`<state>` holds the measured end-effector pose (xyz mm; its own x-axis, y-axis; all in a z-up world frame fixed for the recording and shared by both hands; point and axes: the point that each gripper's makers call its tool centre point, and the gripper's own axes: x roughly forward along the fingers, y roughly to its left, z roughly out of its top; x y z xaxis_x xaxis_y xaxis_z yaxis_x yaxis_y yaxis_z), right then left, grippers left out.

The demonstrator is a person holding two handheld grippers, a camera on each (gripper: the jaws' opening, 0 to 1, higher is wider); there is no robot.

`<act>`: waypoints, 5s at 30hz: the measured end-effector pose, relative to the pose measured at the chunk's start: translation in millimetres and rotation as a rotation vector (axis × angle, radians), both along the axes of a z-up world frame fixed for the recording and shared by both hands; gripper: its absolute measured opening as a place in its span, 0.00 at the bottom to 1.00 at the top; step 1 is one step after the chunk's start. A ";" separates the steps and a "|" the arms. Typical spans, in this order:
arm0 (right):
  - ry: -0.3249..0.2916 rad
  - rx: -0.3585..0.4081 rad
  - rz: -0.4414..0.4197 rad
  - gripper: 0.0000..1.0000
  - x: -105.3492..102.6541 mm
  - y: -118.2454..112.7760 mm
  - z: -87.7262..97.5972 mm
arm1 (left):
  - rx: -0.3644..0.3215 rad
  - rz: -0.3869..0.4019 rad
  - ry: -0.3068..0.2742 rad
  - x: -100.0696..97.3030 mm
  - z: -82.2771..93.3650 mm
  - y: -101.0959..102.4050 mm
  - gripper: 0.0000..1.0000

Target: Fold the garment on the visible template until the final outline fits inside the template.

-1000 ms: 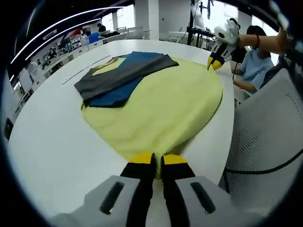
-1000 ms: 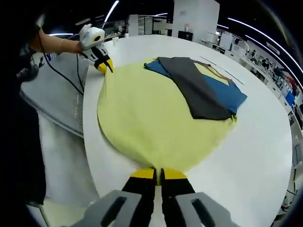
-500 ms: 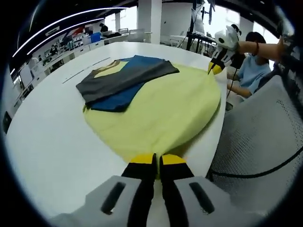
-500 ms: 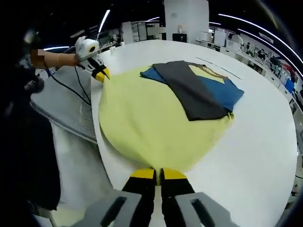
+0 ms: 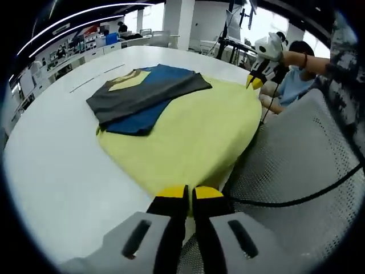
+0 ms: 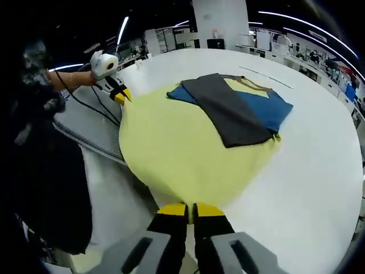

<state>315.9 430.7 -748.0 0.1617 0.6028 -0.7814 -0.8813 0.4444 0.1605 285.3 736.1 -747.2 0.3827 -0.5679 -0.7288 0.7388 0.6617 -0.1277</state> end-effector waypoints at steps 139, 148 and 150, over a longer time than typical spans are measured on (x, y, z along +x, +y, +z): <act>-0.339 -0.188 -0.176 0.25 299.7 30.0 4.1 | 0.152 0.320 -0.342 302.6 -0.1 64.8 0.30; -0.343 -0.181 -0.126 0.21 296.1 45.1 -9.9 | 0.221 0.200 -0.355 307.4 -11.0 45.4 0.23; -0.346 -0.189 -0.127 0.17 298.3 43.1 -12.4 | 0.214 0.204 -0.348 310.4 -12.4 45.5 0.20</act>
